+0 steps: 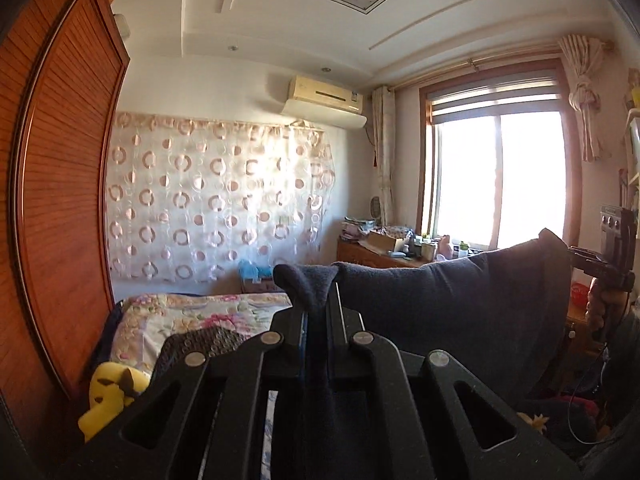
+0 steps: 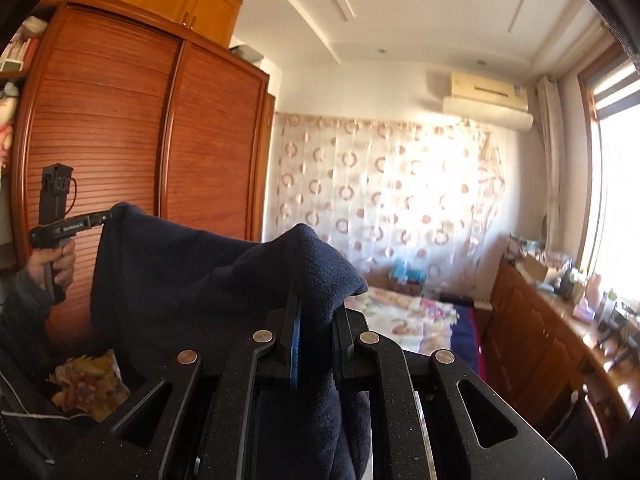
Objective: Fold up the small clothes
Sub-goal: 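Lift the navy T-shirt high with both tools gripping its edges, then lay the shirt back down on the bed and open both tools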
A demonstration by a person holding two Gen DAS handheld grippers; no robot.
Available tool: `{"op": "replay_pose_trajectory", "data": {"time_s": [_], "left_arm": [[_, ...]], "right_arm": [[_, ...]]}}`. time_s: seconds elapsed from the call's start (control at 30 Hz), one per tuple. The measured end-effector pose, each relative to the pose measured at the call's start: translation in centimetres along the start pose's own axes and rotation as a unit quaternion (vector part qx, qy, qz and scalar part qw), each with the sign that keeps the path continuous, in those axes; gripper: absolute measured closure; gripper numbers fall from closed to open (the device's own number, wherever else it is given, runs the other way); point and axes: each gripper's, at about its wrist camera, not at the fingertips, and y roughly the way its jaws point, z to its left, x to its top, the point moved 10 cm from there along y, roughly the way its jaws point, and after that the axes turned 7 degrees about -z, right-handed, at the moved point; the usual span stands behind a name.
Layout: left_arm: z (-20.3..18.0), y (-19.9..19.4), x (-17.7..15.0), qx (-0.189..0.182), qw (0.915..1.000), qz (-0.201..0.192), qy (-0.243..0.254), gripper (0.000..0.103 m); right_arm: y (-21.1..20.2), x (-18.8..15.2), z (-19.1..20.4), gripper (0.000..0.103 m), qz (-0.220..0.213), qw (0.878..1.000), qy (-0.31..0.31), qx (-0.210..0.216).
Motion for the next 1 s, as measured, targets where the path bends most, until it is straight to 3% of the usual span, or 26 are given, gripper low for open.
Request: {"op": "replay_pose_trajectory", "data": {"time_s": [0.13,0.23,0.4,0.43,0.5,0.57,0.63,0.77,1.0], "left_arm": [[1.6,3.1,-0.2,0.025,0.9995,0.012,0.011,0.099],[3.3,7.3,-2.1,0.046,0.9982,0.036,0.013,0.099],[7.6,16.5,-8.4,0.075,0.9926,0.093,0.022,0.088],[8.4,18.2,-10.2,0.078,0.9897,0.118,0.023,0.085],[9.8,20.2,-14.0,0.094,0.9802,0.173,0.018,0.083],[9.7,20.7,-16.9,0.086,0.9758,0.201,0.013,0.077],[8.8,20.0,-19.1,0.074,0.9728,0.219,0.014,0.064],[6.6,17.7,-21.7,0.05,0.9688,0.242,0.016,0.055],[3.8,13.3,-25.0,0.031,0.963,0.268,0.006,0.053]], "right_arm": [[2.3,0.5,-1.5,0.094,0.007,1.0,-0.007,-0.009],[6.6,-0.7,-3.5,0.094,0.04,0.999,-0.006,-0.019],[18.2,-7.3,-9.0,0.092,0.126,0.99,0.0,-0.067],[20.8,-9.4,-10.2,0.088,0.144,0.986,-0.003,-0.083],[24.0,-13.2,-12.2,0.055,0.187,0.975,-0.006,-0.12],[25.8,-16.5,-13.6,0.051,0.215,0.964,0.002,-0.154],[25.9,-18.7,-13.2,0.051,0.226,0.964,0.006,-0.14],[23.7,-23.2,-11.9,0.051,0.248,0.962,0.009,-0.112],[17.3,-31.5,-11.9,0.051,0.284,0.95,0.085,-0.1]]}}
